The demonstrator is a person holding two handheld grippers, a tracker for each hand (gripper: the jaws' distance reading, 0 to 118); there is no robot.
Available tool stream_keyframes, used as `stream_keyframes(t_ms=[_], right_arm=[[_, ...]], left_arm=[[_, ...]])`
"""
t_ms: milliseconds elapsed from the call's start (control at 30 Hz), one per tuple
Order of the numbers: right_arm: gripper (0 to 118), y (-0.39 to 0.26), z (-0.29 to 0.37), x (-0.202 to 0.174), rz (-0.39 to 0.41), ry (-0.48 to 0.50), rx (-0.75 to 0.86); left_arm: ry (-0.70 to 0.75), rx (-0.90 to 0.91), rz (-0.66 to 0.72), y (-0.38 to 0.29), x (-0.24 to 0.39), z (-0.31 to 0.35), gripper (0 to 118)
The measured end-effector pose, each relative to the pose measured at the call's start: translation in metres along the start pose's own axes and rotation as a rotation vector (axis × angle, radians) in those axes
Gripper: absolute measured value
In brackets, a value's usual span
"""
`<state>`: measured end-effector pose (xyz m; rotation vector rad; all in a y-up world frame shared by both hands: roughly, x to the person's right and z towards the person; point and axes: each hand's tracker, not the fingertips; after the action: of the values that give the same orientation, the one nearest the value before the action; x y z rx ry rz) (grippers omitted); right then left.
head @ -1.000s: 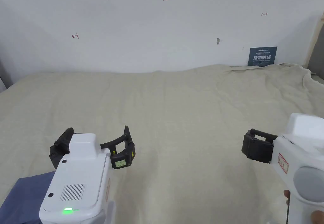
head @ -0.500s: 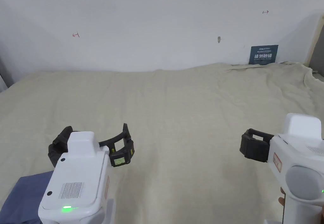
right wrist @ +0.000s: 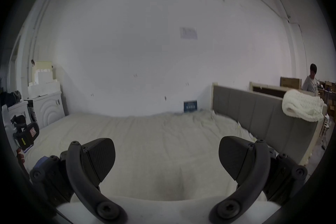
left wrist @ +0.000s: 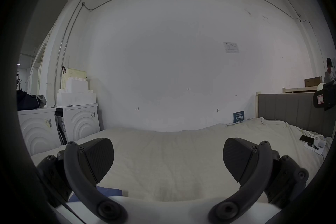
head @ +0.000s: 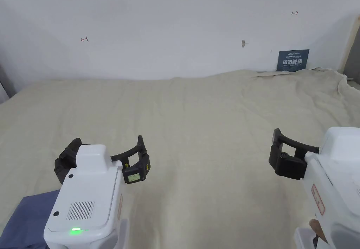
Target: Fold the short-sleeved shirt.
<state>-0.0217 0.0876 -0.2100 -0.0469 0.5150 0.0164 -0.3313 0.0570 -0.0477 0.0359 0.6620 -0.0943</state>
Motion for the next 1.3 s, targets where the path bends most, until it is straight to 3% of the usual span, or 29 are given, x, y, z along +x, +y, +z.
stream_keyframes(t_ms=[333,1300], right_arm=[[114,0.001,0.0052,-0.0048,0.058,-0.014,0.067],[114,-0.0008,0.0014,-0.0007,0.058,-0.015,0.056]], left_arm=[[-0.005,-0.005,-0.008,-0.0003,0.0013,-0.0002,118],[-0.005,0.004,-0.021,0.0001,0.001,-0.0006,118]])
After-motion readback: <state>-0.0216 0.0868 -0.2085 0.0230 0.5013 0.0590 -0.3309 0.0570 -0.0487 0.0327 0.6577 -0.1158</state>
